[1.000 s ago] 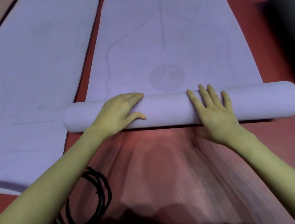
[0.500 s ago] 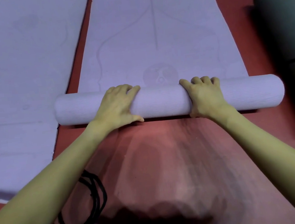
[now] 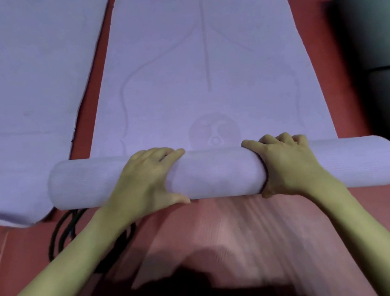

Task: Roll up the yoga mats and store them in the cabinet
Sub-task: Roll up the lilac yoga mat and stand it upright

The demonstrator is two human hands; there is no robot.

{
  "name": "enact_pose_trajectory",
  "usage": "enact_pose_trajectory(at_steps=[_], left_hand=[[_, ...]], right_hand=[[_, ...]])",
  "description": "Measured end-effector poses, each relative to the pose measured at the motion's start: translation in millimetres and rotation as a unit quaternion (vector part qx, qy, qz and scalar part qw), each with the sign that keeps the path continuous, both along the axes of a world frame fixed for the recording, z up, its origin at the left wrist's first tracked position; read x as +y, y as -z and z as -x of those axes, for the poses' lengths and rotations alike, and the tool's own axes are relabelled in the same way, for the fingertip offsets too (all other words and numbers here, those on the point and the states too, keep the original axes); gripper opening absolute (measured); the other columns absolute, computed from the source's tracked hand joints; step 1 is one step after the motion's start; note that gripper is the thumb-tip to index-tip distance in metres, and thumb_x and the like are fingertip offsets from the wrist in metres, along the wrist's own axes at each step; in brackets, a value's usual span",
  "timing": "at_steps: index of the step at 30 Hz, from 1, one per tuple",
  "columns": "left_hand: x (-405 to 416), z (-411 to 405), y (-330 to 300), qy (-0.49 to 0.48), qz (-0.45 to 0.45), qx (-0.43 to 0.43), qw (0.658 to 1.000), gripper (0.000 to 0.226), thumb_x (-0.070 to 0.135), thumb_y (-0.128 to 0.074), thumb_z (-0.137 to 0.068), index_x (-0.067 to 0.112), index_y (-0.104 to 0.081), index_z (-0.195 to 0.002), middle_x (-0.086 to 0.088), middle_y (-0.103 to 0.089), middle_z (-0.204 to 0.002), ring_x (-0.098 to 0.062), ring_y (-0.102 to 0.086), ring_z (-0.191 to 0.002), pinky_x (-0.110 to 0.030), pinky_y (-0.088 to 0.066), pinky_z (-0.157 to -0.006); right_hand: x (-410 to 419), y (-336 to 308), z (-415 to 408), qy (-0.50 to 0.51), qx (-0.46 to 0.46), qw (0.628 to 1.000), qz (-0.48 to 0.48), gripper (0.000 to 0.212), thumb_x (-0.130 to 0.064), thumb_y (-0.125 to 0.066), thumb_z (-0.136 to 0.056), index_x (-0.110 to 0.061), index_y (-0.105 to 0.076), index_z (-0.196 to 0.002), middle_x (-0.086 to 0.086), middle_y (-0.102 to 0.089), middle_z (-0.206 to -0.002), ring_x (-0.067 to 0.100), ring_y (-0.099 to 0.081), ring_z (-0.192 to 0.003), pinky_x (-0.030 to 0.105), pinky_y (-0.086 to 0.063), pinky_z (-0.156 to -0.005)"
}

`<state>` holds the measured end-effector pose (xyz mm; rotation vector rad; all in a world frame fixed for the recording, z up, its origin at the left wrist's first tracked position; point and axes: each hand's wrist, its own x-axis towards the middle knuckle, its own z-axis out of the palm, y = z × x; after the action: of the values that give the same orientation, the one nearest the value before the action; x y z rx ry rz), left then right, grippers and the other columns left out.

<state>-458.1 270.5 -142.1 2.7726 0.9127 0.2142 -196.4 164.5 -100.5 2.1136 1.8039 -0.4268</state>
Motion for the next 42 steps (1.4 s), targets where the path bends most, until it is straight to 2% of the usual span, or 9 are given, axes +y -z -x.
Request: enact_pose_trajectory(at_steps=[7,12,16,20,26,29,33,38,42], left_hand=[[-11.1,-5.2,9.7,0.031,-0.024,0.021,0.999,0.098,0.054,-0.085,-0.057,0.007,-0.051,-0.136,-0.014,-0.055,-0.133,-0.03,-0.052,-0.122,-0.052,-0.035,-0.105],[9.3,-14.4,-1.8,0.019,0.071,0.018,0.997,0.093,0.061,-0.074,-0.059,0.011,-0.054,-0.135,-0.011,-0.057,-0.134,-0.026,-0.055,-0.122,-0.032,-0.033,-0.106],[32.5,-27.7,-16.0,0.001,0.16,0.033,0.987,0.092,0.055,-0.081,-0.063,0.02,-0.048,-0.141,0.003,-0.052,-0.14,-0.014,-0.048,-0.126,-0.026,-0.033,-0.106],[44.3,-33.1,-23.4,-0.02,0.192,0.016,0.981,0.078,0.049,-0.083,-0.065,0.022,-0.056,-0.133,0.006,-0.058,-0.132,-0.013,-0.052,-0.12,-0.025,-0.038,-0.101],[19.4,-14.4,0.3,-0.014,-0.019,-0.013,1.0,0.071,0.056,-0.055,-0.079,0.008,-0.056,-0.132,-0.016,-0.054,-0.137,-0.032,-0.051,-0.127,-0.055,-0.031,-0.108],[21.4,-13.2,10.2,0.001,-0.011,0.036,0.999,0.081,0.043,-0.073,-0.078,0.009,-0.041,-0.144,-0.018,-0.037,-0.15,-0.036,-0.034,-0.14,-0.061,-0.019,-0.111],[44.5,-18.0,5.3,-0.002,0.053,0.028,0.998,0.08,0.038,-0.069,-0.084,0.019,-0.029,-0.15,-0.009,-0.024,-0.157,-0.023,-0.019,-0.147,-0.048,-0.006,-0.118],[79.4,-31.4,-9.3,-0.027,0.151,0.001,0.988,0.082,0.041,-0.077,-0.076,0.025,-0.038,-0.146,-0.001,-0.034,-0.154,-0.012,-0.027,-0.142,-0.034,-0.011,-0.117],[73.5,-28.7,-3.9,-0.033,0.085,-0.037,0.995,0.066,0.038,-0.068,-0.086,0.021,-0.042,-0.144,-0.005,-0.037,-0.152,-0.016,-0.032,-0.141,-0.046,-0.012,-0.12]], right_hand=[[21.2,7.4,-9.5,0.029,0.078,0.993,0.089,0.098,-0.045,-0.086,-0.047,-0.041,-0.038,-0.132,-0.005,-0.053,-0.111,0.027,-0.049,-0.108,0.042,-0.032,-0.093],[17.9,12.1,-7.6,0.03,0.101,0.993,0.044,0.1,-0.037,-0.082,-0.059,-0.032,-0.03,-0.144,0.001,-0.048,-0.125,0.027,-0.045,-0.119,0.038,-0.028,-0.102],[-4.7,11.3,2.1,0.021,0.096,0.994,-0.05,0.106,-0.041,-0.075,-0.073,-0.028,-0.008,-0.154,0.011,-0.02,-0.156,0.027,-0.015,-0.146,0.039,-0.01,-0.118],[-14.3,17.7,13.1,0.002,0.05,0.997,-0.051,0.118,-0.038,-0.073,-0.077,-0.025,0.017,-0.152,0.011,0.01,-0.161,0.035,0.011,-0.148,0.047,0.002,-0.119],[26.3,34.2,-4.0,0.002,0.025,0.996,-0.082,0.117,-0.041,-0.077,-0.067,-0.022,-0.003,-0.155,0.011,-0.022,-0.155,0.036,-0.018,-0.143,0.051,-0.011,-0.115],[44.2,34.8,-10.4,0.006,0.041,0.997,-0.072,0.118,-0.048,-0.077,-0.064,-0.024,-0.006,-0.155,0.005,-0.029,-0.151,0.033,-0.025,-0.14,0.05,-0.014,-0.115],[38.0,30.1,-13.8,0.011,0.072,0.992,-0.103,0.107,-0.04,-0.074,-0.075,-0.024,-0.004,-0.155,0.007,-0.017,-0.159,0.032,-0.011,-0.147,0.047,-0.004,-0.118],[8.0,36.1,-4.1,0.011,0.109,0.971,-0.212,0.104,-0.034,-0.08,-0.074,-0.02,-0.016,-0.155,0.01,-0.011,-0.162,0.031,-0.005,-0.149,0.052,-0.001,-0.117],[18.7,48.2,-12.2,0.002,0.066,0.973,-0.22,0.112,-0.04,-0.085,-0.065,-0.019,-0.021,-0.154,0.011,-0.018,-0.16,0.034,-0.012,-0.148,0.058,-0.008,-0.114]])
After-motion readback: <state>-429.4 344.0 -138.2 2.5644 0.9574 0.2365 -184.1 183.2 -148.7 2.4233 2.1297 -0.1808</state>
